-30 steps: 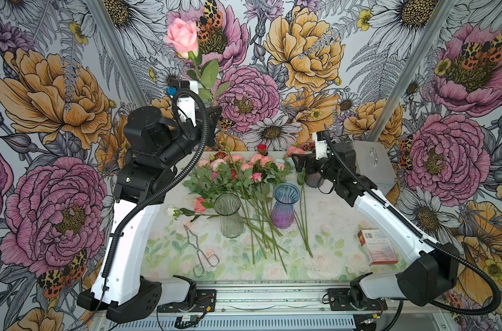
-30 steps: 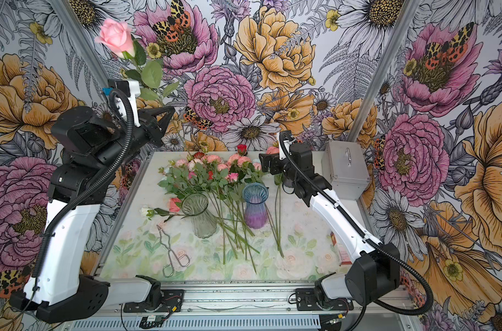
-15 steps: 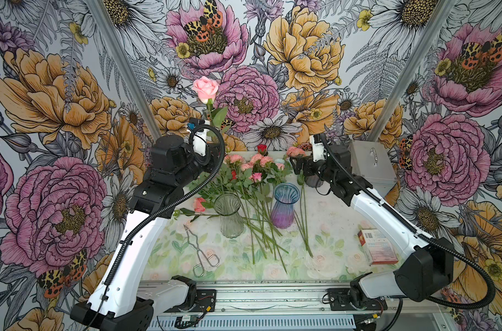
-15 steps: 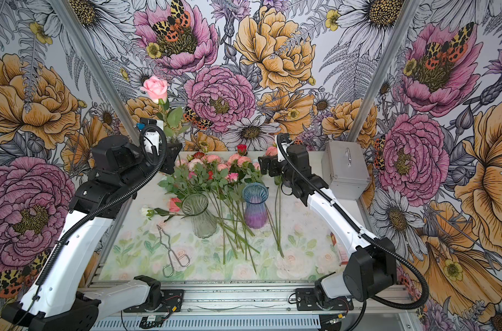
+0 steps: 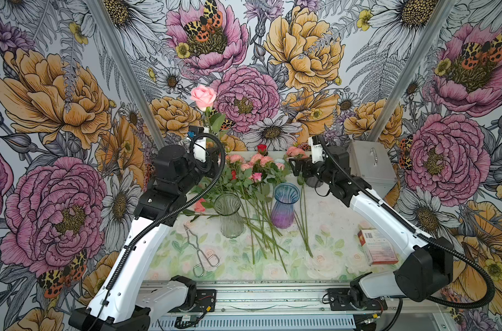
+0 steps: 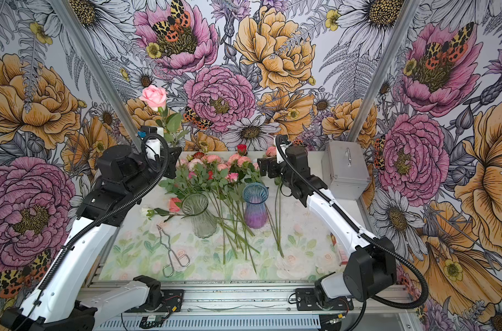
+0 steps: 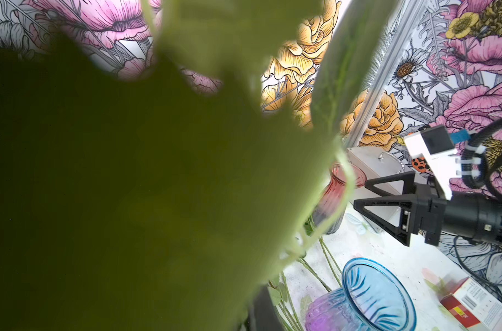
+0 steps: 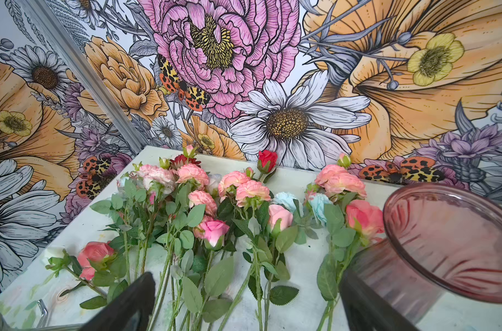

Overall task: Place the pink flowers into the vase
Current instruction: Place the flower in the vase.

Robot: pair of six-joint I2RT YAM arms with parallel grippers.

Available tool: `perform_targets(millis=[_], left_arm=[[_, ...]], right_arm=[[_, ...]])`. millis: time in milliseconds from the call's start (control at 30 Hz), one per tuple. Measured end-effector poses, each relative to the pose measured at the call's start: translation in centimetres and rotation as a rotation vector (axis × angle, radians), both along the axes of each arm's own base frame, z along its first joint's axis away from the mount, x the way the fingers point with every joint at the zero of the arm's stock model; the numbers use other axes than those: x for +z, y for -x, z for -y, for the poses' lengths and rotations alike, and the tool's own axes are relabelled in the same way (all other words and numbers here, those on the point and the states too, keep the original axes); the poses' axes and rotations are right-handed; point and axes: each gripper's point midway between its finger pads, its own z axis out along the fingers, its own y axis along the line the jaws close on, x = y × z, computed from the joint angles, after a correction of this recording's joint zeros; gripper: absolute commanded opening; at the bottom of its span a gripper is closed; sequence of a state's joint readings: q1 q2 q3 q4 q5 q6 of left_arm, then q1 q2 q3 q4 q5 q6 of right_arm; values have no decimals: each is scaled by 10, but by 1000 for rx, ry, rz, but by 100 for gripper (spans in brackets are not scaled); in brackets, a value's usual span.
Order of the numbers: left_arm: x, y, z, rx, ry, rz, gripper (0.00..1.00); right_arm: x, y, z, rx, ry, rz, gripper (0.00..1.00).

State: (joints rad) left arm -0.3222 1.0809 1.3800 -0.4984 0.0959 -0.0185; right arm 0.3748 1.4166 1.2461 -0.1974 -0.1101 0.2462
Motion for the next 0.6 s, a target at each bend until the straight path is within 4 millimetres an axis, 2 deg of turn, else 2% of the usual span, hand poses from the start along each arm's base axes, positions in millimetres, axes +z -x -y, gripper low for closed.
perform_targets(millis=[133, 367, 600], left_arm=[[-13, 0, 1, 3, 11, 0, 0], [-74, 1, 8, 21, 18, -101, 0], [-106, 4, 5, 105, 77, -158, 0]], right_arm=[[-1, 0, 0, 0, 1, -1, 99], [-23, 4, 2, -1, 18, -45, 99], [-26, 5, 1, 4, 18, -52, 99]])
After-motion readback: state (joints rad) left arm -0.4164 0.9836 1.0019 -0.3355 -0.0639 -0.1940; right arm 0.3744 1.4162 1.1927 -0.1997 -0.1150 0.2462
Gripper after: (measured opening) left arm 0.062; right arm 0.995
